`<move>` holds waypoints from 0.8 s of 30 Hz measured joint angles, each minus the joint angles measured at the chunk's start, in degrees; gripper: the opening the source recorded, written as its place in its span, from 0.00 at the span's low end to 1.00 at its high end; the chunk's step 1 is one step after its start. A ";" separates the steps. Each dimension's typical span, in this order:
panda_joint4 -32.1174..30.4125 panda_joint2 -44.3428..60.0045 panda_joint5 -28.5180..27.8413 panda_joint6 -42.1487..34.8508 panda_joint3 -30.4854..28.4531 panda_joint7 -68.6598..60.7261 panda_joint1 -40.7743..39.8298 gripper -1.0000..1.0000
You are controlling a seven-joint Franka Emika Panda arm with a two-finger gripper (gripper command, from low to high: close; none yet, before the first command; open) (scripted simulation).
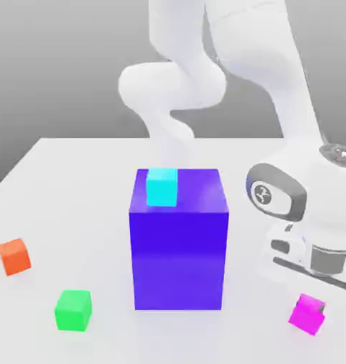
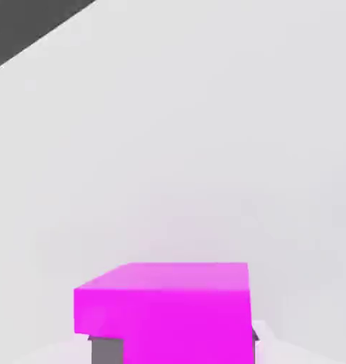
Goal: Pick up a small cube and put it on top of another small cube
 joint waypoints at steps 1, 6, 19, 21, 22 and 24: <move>0.26 -1.27 1.11 -0.03 0.60 -1.30 -0.89 0.00; 3.15 -6.01 4.66 2.37 1.96 -7.22 -5.07 0.00; 1.34 -12.87 11.30 1.86 -6.07 -1.01 -17.06 0.00; 0.17 -13.51 12.02 1.09 -7.66 1.91 -19.53 0.00; -0.42 -13.83 12.34 0.71 -8.42 3.39 -20.77 0.00; -1.60 -14.44 12.95 -0.04 -9.79 6.36 -23.39 0.00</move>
